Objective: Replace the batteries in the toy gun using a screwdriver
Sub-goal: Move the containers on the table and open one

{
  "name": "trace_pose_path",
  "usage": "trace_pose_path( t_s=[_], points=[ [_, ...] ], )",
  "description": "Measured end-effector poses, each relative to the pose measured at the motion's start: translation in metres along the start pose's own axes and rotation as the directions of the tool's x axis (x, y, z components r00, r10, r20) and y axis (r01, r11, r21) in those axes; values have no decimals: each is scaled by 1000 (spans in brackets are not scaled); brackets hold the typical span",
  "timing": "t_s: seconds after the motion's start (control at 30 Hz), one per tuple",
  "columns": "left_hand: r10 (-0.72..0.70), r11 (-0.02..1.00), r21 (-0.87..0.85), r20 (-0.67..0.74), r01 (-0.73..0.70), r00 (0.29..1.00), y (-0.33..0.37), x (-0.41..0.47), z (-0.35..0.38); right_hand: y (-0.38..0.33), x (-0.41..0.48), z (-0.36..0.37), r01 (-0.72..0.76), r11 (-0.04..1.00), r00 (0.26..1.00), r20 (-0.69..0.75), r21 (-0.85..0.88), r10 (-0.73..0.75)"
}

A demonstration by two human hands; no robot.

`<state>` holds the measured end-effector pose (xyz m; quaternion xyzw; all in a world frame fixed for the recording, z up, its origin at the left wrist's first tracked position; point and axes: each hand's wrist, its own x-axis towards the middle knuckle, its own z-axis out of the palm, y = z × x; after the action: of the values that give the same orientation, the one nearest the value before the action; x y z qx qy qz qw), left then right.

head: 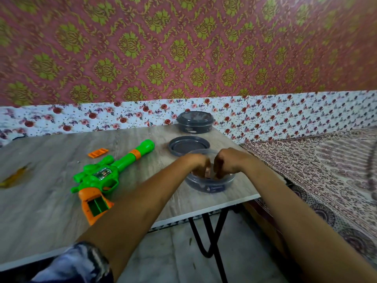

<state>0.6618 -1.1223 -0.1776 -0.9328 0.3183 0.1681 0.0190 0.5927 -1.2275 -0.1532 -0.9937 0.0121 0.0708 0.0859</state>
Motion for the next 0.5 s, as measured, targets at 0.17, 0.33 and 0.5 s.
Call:
trace_pose_path(
  t_s=[0.17,0.33,0.5],
  points=[
    [16,996,-83,-106,-25,994,-1,1,3,-6,20,5,-80,991,987,128,-105,93],
    [-4,995,-100,-104,-7,995,-4,1,3,-6,30,10,-103,983,968,212,-153,135],
    [4,997,-70,-96,-11,995,-7,3,5,-2,28,10,-91,986,966,229,-140,121]
  ],
)
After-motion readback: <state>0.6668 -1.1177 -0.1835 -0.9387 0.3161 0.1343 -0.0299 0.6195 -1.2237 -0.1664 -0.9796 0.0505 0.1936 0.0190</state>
